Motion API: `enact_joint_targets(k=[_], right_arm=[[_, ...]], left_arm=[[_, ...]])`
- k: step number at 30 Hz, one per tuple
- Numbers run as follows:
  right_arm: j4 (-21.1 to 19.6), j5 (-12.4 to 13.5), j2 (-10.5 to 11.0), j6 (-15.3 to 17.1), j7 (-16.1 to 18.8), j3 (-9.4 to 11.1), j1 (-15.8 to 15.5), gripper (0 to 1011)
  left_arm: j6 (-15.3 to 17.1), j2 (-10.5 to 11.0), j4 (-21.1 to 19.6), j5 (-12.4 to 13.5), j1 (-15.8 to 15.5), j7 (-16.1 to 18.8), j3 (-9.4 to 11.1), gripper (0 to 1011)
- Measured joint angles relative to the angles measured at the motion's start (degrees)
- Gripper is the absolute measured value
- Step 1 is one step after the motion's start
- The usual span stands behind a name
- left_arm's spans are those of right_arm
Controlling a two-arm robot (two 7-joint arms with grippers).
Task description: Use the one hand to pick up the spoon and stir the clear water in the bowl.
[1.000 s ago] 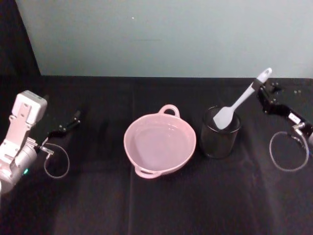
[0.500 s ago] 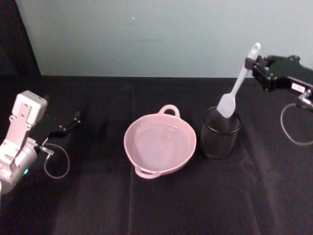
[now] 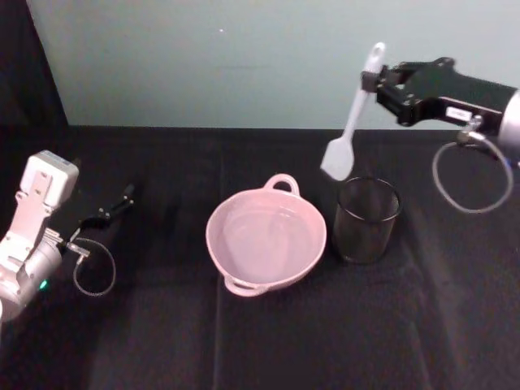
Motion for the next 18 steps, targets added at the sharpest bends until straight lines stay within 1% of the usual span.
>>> enact_joint_targets(k=[1, 2, 4, 5, 6, 7, 10, 13, 16, 18], right_arm=[[0.0, 0.0, 0.0, 0.0, 0.0, 0.0, 0.0, 126], [0.6, 0.0, -0.7, 0.0, 0.5, -1.1, 0.8, 126], [1.3, 0.0, -1.3, -0.1, 0.9, -2.2, 1.4, 126], [2.0, -0.1, -1.9, -0.5, 1.4, -3.3, 1.9, 126], [2.3, -0.1, -2.2, -0.7, 1.6, -3.7, 2.1, 126], [2.9, -0.2, -2.6, -1.2, 2.0, -4.7, 2.4, 126], [4.4, -0.5, -3.4, -2.4, 2.7, -6.2, 2.7, 126], [6.7, -1.4, -4.5, -4.3, 3.4, -8.6, 2.8, 126], [8.2, -2.1, -5.2, -5.4, 3.5, -9.8, 2.8, 126], [9.8, -3.6, -5.9, -7.3, 3.4, -10.7, 2.4, 126]], left_arm=[[0.0, 0.0, 0.0, 0.0, 0.0, 0.0, 0.0, 1011], [0.0, 0.0, 0.0, 0.0, 0.0, 0.0, 0.0, 1011], [0.0, 0.0, 0.0, 0.0, 0.0, 0.0, 0.0, 1011], [0.0, 0.0, 0.0, 0.0, 0.0, 0.0, 0.0, 1011], [0.0, 0.0, 0.0, 0.0, 0.0, 0.0, 0.0, 1011], [0.0, 0.0, 0.0, 0.0, 0.0, 0.0, 0.0, 1011], [0.0, 0.0, 0.0, 0.0, 0.0, 0.0, 0.0, 1011], [0.0, 0.0, 0.0, 0.0, 0.0, 0.0, 0.0, 1011], [0.0, 0.0, 0.0, 0.0, 0.0, 0.0, 0.0, 1011], [0.0, 0.0, 0.0, 0.0, 0.0, 0.0, 0.0, 1011]])
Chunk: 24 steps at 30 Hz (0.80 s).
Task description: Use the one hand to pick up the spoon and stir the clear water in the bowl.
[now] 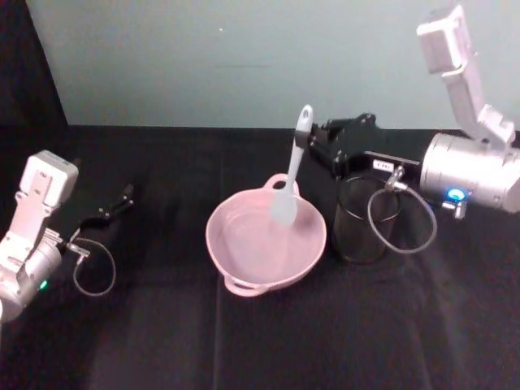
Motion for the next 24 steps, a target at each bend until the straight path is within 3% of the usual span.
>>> enact_joint_targets(k=[7, 17, 24], right_arm=[[2.0, -3.2, -0.8, -4.1, -0.2, -0.9, -1.8, 126], [1.7, -4.6, -1.9, -4.8, 1.9, -2.1, -3.6, 126], [3.0, -5.3, -4.9, -5.7, 2.5, -3.3, -3.6, 126]], left_arm=[[0.0, 0.0, 0.0, 0.0, 0.0, 0.0, 0.0, 1011], [0.0, 0.0, 0.0, 0.0, 0.0, 0.0, 0.0, 1011], [0.0, 0.0, 0.0, 0.0, 0.0, 0.0, 0.0, 1011]])
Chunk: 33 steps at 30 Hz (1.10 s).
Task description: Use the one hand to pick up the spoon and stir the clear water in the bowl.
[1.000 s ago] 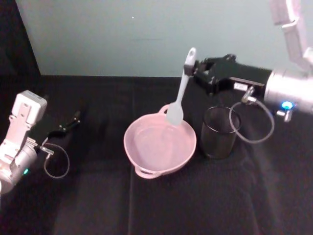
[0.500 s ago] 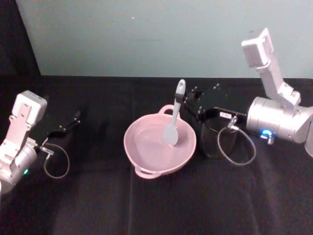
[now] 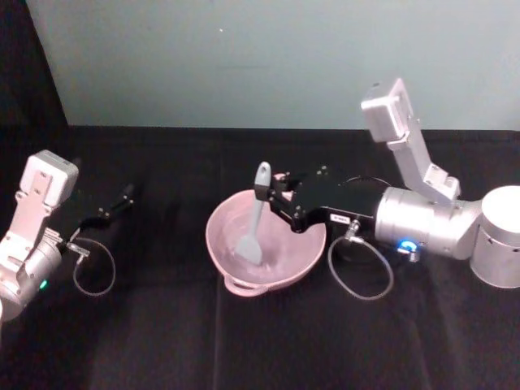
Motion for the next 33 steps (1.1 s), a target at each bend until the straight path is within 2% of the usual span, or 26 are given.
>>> enact_joint_targets(k=[9, 14, 17, 24, 33], right_arm=[[4.0, -1.6, -4.4, -2.6, -1.5, -0.1, 1.2, 126], [7.0, -3.7, -7.2, -4.6, -3.4, 0.3, 2.2, 126], [8.2, -5.2, -8.0, -5.4, -4.5, 0.5, 2.7, 126], [9.2, -8.1, -8.2, -6.4, -6.3, 1.5, 3.1, 126], [4.8, -8.8, -4.9, -5.4, -5.4, 4.0, 0.2, 126]], left_arm=[[0.0, 0.0, 0.0, 0.0, 0.0, 0.0, 0.0, 1011], [0.0, 0.0, 0.0, 0.0, 0.0, 0.0, 0.0, 1011], [0.0, 0.0, 0.0, 0.0, 0.0, 0.0, 0.0, 1011], [0.0, 0.0, 0.0, 0.0, 0.0, 0.0, 0.0, 1011], [0.0, 0.0, 0.0, 0.0, 0.0, 0.0, 0.0, 1011]])
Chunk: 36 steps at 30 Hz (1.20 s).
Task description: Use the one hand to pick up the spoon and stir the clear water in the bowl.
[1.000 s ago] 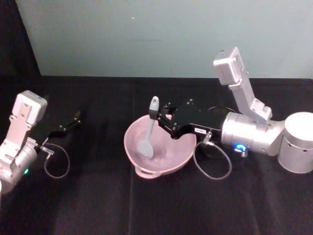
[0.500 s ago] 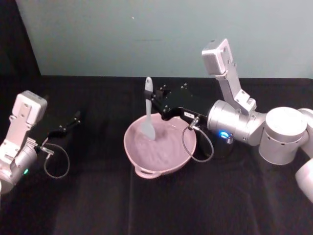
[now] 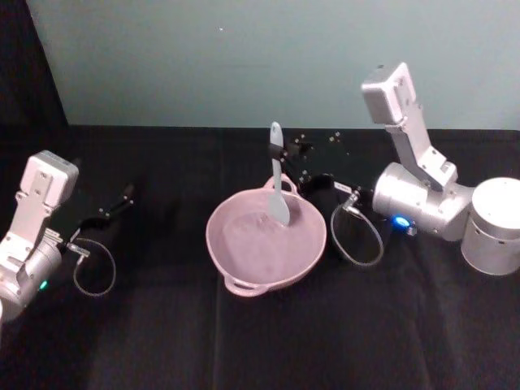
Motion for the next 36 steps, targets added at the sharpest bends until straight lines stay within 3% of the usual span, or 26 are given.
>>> enact_joint_targets(k=[9, 16, 25, 31, 36], right_arm=[[-6.5, 3.7, 3.1, 1.7, 2.7, 2.5, -5.6, 126], [-8.8, 5.6, 3.2, 1.9, 4.0, 1.9, -7.3, 126], [-4.3, 5.1, -1.4, 1.1, 3.0, -0.6, -4.8, 126], [-0.3, 3.0, -4.7, -1.2, 0.2, -0.6, -2.9, 126], [1.9, 1.4, -6.1, -2.2, -1.5, 0.1, -1.9, 126]], left_arm=[[0.0, 0.0, 0.0, 0.0, 0.0, 0.0, 0.0, 1011], [0.0, 0.0, 0.0, 0.0, 0.0, 0.0, 0.0, 1012], [0.0, 0.0, 0.0, 0.0, 0.0, 0.0, 0.0, 1011], [0.0, 0.0, 0.0, 0.0, 0.0, 0.0, 0.0, 1011], [0.0, 0.0, 0.0, 0.0, 0.0, 0.0, 0.0, 1011]])
